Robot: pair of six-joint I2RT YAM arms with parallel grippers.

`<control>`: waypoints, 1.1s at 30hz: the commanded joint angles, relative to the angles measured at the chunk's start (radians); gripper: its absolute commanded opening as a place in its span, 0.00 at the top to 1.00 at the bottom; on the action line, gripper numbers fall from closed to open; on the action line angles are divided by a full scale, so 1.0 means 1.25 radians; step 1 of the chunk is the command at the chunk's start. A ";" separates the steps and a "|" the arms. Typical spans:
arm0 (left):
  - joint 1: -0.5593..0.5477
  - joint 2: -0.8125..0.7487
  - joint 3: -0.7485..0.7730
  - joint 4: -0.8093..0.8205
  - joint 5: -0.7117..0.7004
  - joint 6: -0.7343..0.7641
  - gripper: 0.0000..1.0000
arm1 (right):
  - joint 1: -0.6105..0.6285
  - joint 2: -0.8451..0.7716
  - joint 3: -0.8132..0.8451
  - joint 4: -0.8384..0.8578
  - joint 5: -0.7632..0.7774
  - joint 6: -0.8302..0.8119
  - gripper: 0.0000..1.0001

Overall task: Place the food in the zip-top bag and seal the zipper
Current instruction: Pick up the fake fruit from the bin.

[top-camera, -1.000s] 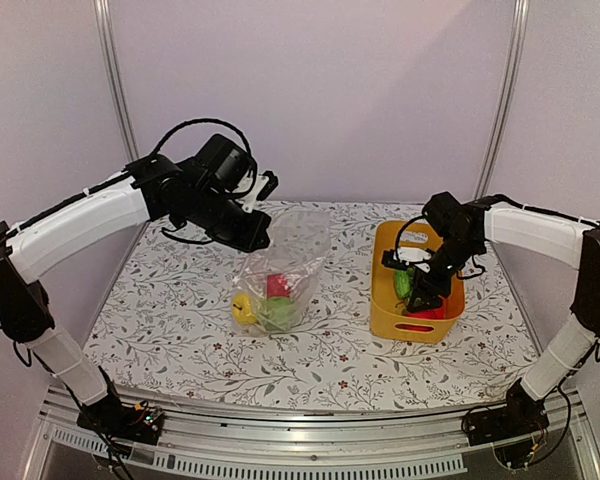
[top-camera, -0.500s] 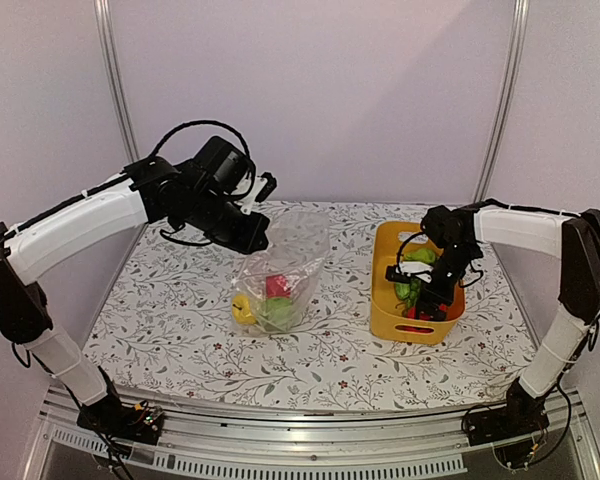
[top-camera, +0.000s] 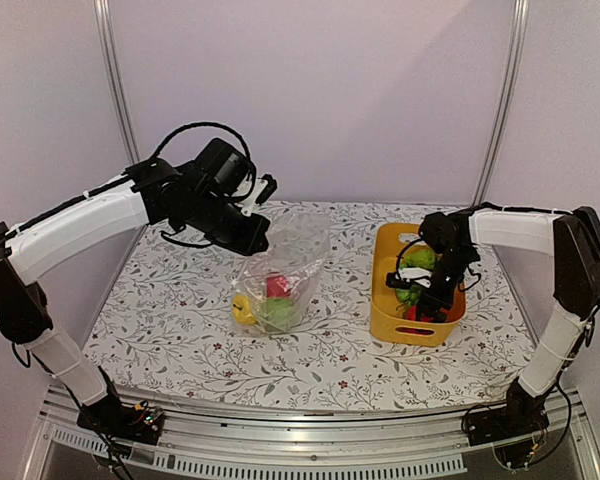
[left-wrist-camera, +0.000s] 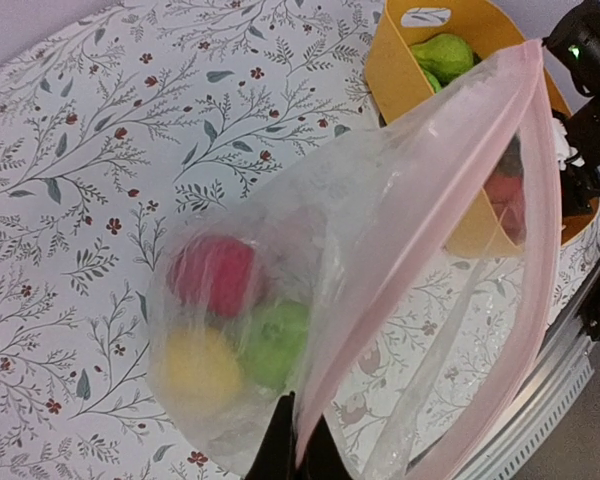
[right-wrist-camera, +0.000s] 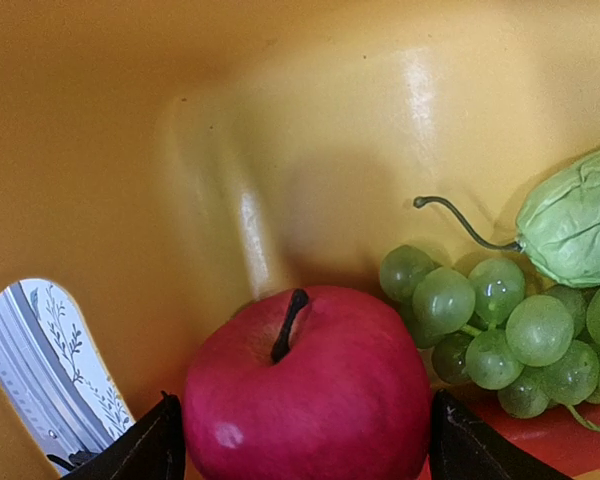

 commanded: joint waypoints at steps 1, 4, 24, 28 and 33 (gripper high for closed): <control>0.009 -0.017 -0.010 0.009 0.001 -0.002 1.00 | -0.005 -0.009 0.054 -0.014 -0.020 0.010 0.24; 0.010 -0.016 -0.010 0.009 0.000 -0.002 1.00 | -0.005 -0.035 0.096 -0.036 -0.044 0.010 0.27; 0.010 0.000 0.005 0.021 0.001 -0.003 1.00 | 0.019 -0.150 0.410 -0.034 -0.290 0.057 0.31; 0.010 0.005 0.009 0.021 0.002 -0.004 1.00 | 0.070 -0.157 0.446 0.031 -0.319 0.095 0.32; 0.009 0.011 0.013 0.021 0.012 -0.008 1.00 | 0.090 -0.164 0.449 0.182 -0.446 0.204 0.31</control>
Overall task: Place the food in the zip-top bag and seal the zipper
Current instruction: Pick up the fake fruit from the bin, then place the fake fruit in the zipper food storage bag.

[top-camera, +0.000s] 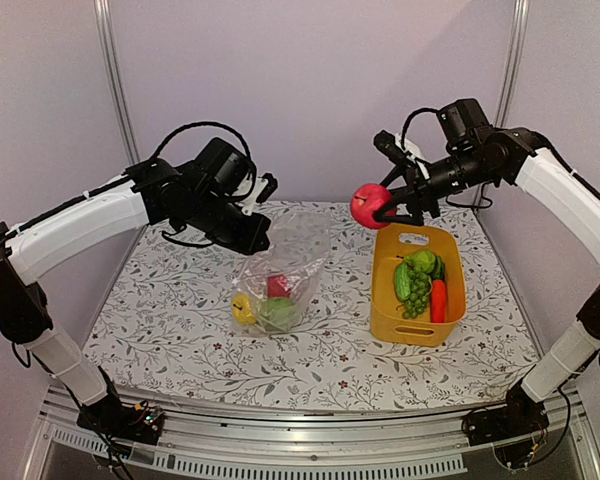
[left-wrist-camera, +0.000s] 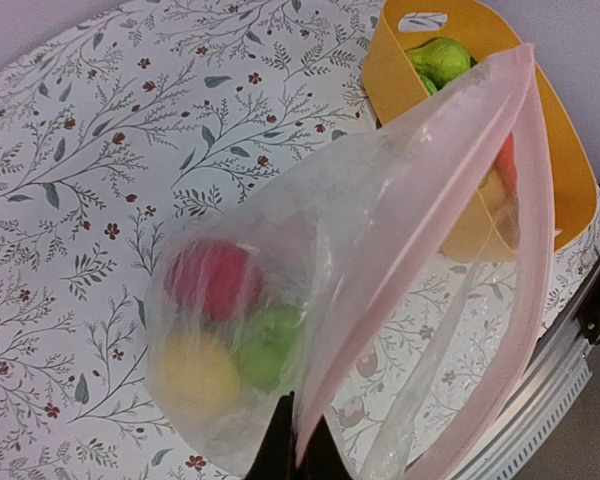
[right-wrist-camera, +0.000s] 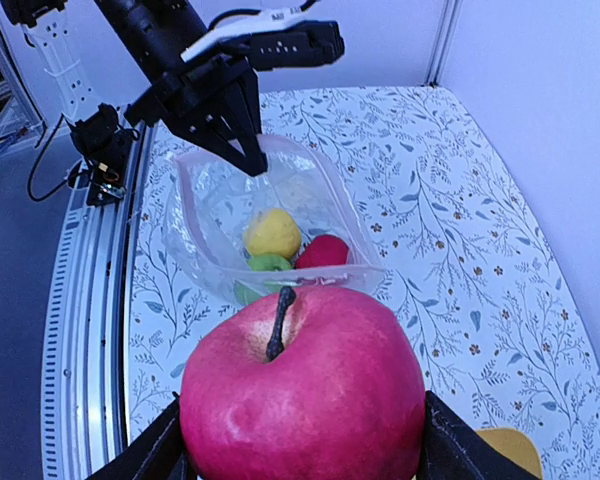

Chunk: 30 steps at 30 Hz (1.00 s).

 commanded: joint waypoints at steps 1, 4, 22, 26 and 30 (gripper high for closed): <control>0.010 0.012 0.014 0.010 0.011 -0.008 1.00 | 0.014 -0.013 0.014 0.164 -0.145 0.119 0.31; 0.010 0.012 0.013 0.012 0.011 -0.010 1.00 | 0.043 0.005 0.025 0.204 -0.161 0.171 0.31; 0.010 -0.001 0.003 0.015 0.020 -0.015 1.00 | 0.149 0.157 0.020 0.271 -0.069 0.140 0.23; 0.010 -0.002 0.005 0.015 0.019 -0.010 1.00 | 0.176 0.172 0.017 0.277 0.007 0.131 0.13; 0.011 -0.002 0.009 0.014 0.012 -0.006 1.00 | 0.181 0.187 0.023 0.284 0.050 0.144 0.03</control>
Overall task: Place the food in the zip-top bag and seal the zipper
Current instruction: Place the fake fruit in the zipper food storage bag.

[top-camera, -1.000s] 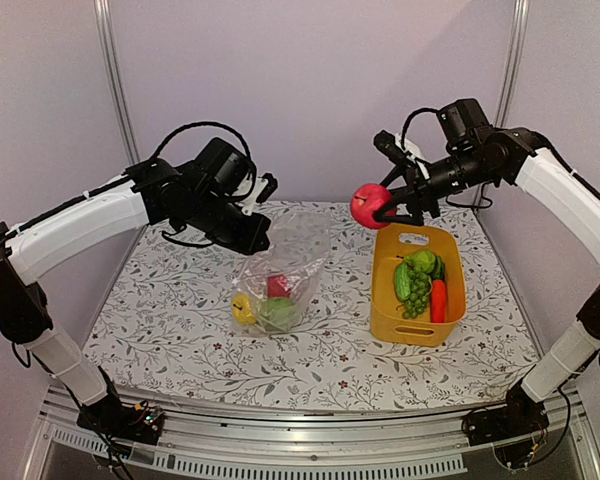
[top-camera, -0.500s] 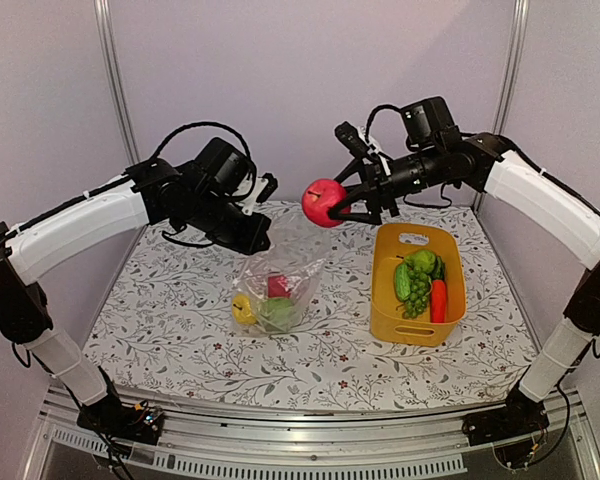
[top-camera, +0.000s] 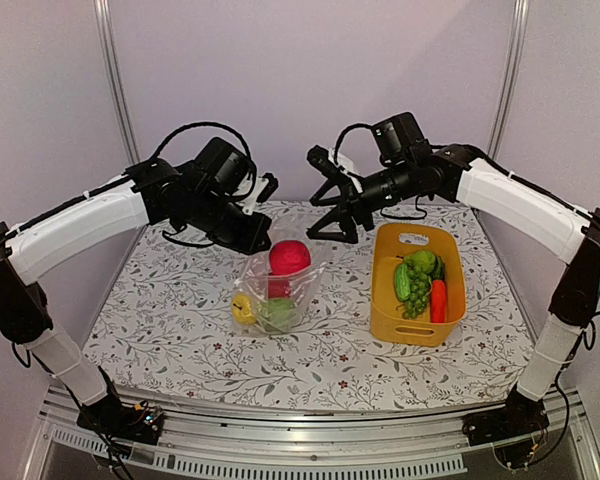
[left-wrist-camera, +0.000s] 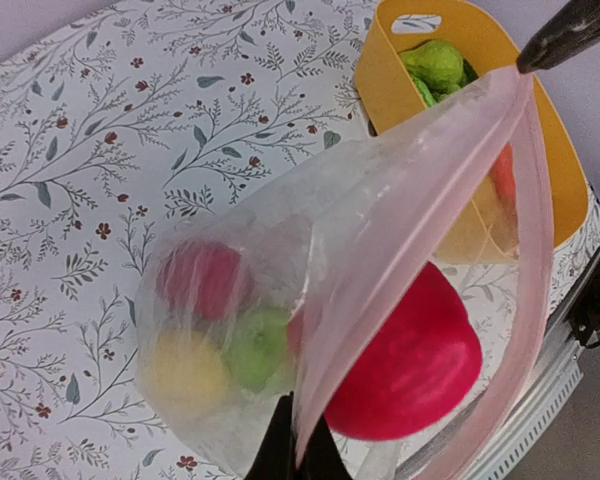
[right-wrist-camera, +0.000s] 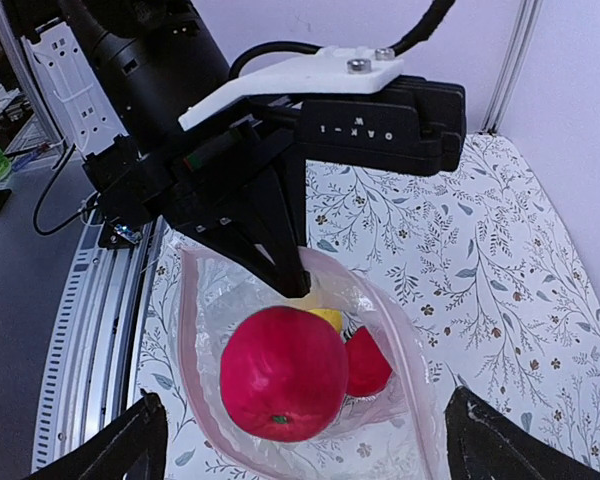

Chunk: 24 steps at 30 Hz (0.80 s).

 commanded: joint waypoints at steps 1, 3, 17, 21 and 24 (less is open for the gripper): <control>0.011 -0.001 0.010 0.007 -0.006 0.007 1.00 | 0.008 0.027 0.003 0.018 0.073 0.007 0.02; 0.011 0.001 0.012 0.006 -0.006 0.008 1.00 | 0.008 0.018 0.002 0.017 0.073 0.008 0.02; 0.012 0.006 0.018 0.003 -0.018 0.014 1.00 | -0.063 -0.154 -0.117 -0.003 0.202 0.005 0.04; 0.014 0.010 0.023 0.008 -0.030 0.022 1.00 | -0.127 -0.205 -0.178 -0.026 0.237 -0.008 0.04; 0.016 0.017 0.031 0.008 -0.024 0.023 1.00 | -0.174 -0.233 -0.227 -0.032 0.244 -0.016 0.04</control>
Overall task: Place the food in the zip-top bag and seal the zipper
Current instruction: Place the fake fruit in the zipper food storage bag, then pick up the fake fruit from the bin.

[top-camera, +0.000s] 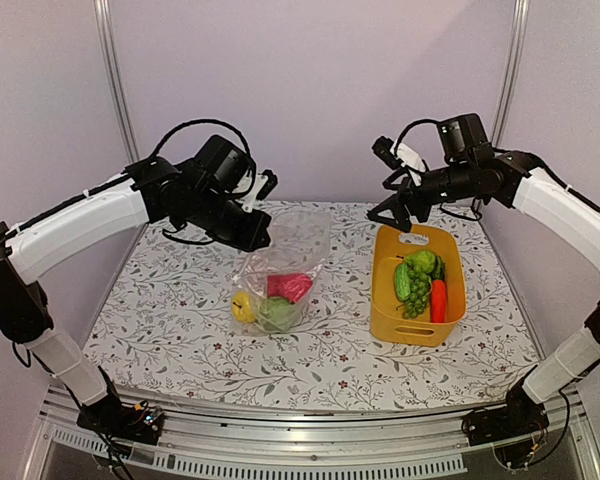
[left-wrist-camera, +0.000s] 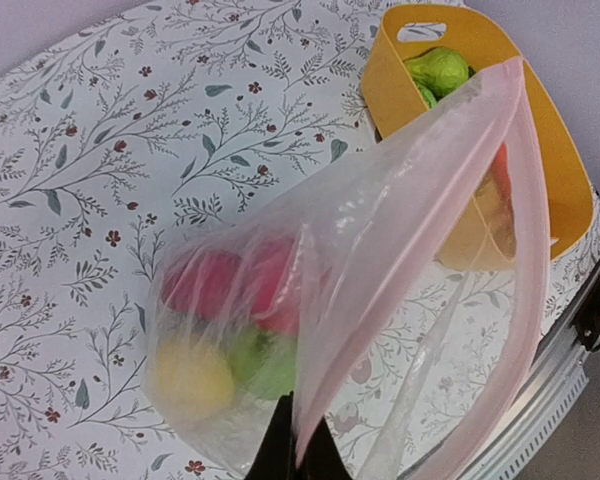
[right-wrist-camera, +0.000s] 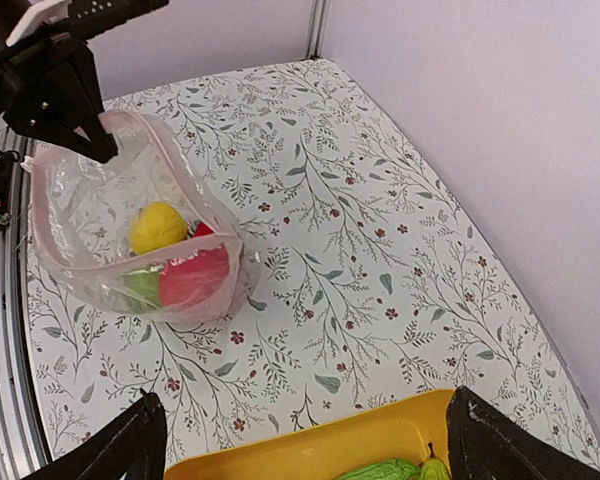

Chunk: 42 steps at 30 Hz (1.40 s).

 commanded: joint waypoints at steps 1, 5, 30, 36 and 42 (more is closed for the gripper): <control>0.014 0.018 0.025 0.008 -0.005 0.015 1.00 | -0.059 -0.045 -0.076 -0.037 0.043 -0.016 0.04; 0.014 0.028 0.033 0.009 0.005 0.012 1.00 | -0.090 -0.073 -0.130 -0.050 0.084 -0.022 0.05; 0.013 0.004 -0.006 0.027 0.013 0.018 1.00 | -0.254 0.095 -0.202 -0.205 0.243 -0.037 0.29; 0.014 0.005 -0.010 0.029 0.013 0.016 1.00 | -0.254 0.153 -0.199 -0.209 0.261 -0.028 0.32; 0.013 0.008 -0.019 0.031 0.016 0.016 1.00 | -0.254 0.187 -0.197 -0.205 0.258 -0.019 0.41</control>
